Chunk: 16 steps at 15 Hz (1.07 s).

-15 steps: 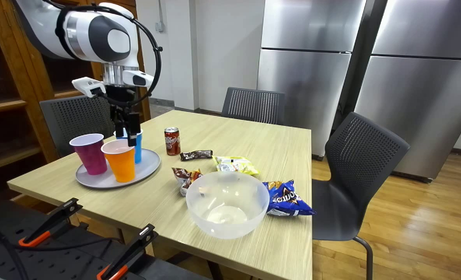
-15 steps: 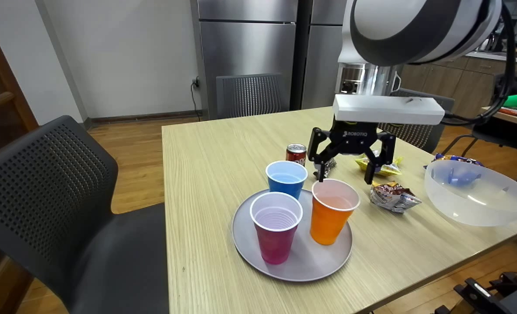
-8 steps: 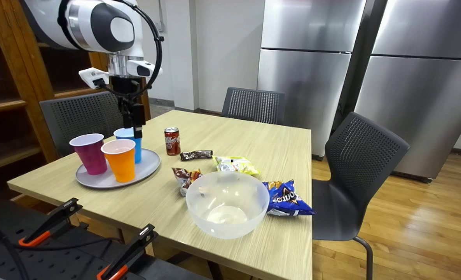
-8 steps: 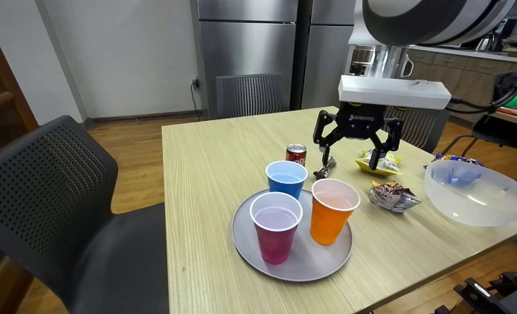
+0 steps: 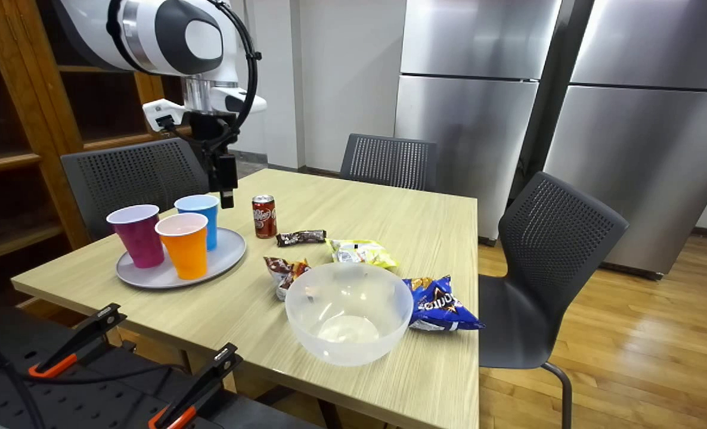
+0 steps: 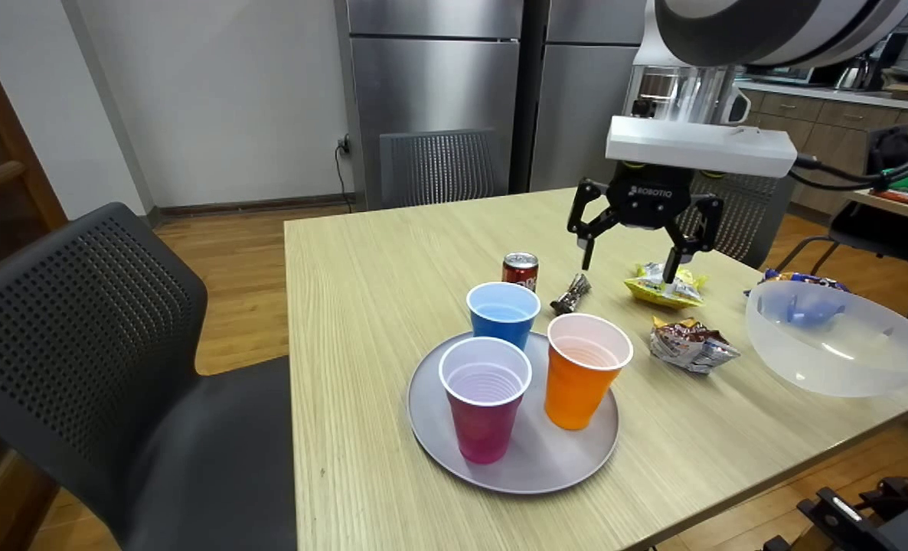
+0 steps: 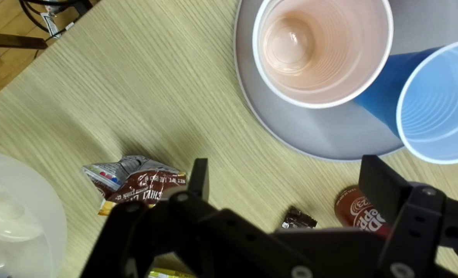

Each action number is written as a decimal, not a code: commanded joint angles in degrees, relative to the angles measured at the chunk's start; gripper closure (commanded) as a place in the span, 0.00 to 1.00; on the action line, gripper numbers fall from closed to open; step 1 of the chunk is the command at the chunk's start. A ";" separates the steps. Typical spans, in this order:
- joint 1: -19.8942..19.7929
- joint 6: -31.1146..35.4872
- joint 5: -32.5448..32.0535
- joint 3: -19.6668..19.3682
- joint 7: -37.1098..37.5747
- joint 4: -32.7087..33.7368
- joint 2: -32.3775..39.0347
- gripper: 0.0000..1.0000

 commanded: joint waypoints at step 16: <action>-10.19 -7.73 1.84 -5.76 -8.38 18.28 10.42 0.00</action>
